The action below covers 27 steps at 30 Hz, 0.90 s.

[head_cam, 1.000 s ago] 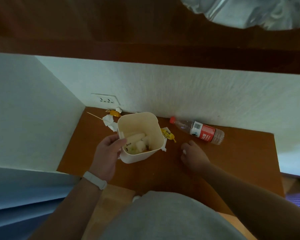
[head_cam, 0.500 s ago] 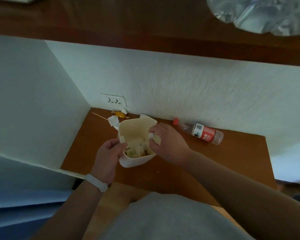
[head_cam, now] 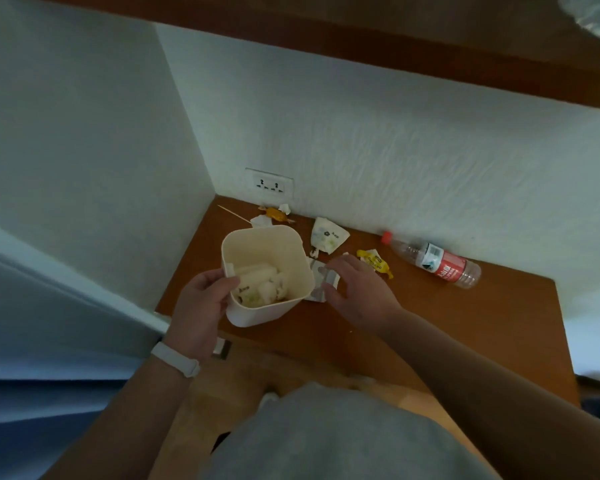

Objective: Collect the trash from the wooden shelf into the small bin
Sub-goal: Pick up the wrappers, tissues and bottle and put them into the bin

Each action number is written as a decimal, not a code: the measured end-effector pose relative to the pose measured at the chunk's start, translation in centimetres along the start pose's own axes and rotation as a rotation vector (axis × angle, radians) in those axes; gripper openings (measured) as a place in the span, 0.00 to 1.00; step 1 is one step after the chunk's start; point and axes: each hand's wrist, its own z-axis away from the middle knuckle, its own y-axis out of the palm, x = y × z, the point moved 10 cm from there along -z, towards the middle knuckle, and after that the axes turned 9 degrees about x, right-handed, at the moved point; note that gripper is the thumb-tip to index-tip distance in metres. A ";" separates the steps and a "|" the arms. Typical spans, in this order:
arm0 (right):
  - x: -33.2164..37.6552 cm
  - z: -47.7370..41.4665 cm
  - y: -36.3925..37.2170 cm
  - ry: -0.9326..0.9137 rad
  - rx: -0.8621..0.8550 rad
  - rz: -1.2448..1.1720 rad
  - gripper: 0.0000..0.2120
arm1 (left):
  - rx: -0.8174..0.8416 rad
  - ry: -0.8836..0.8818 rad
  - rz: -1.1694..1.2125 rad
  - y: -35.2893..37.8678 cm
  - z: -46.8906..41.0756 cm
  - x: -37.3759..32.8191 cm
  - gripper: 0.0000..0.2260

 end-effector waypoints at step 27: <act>-5.8 -5.2 8.2 0.235 0.206 0.077 0.29 | -0.140 -0.042 -0.025 -5.9 -0.9 -0.9 0.03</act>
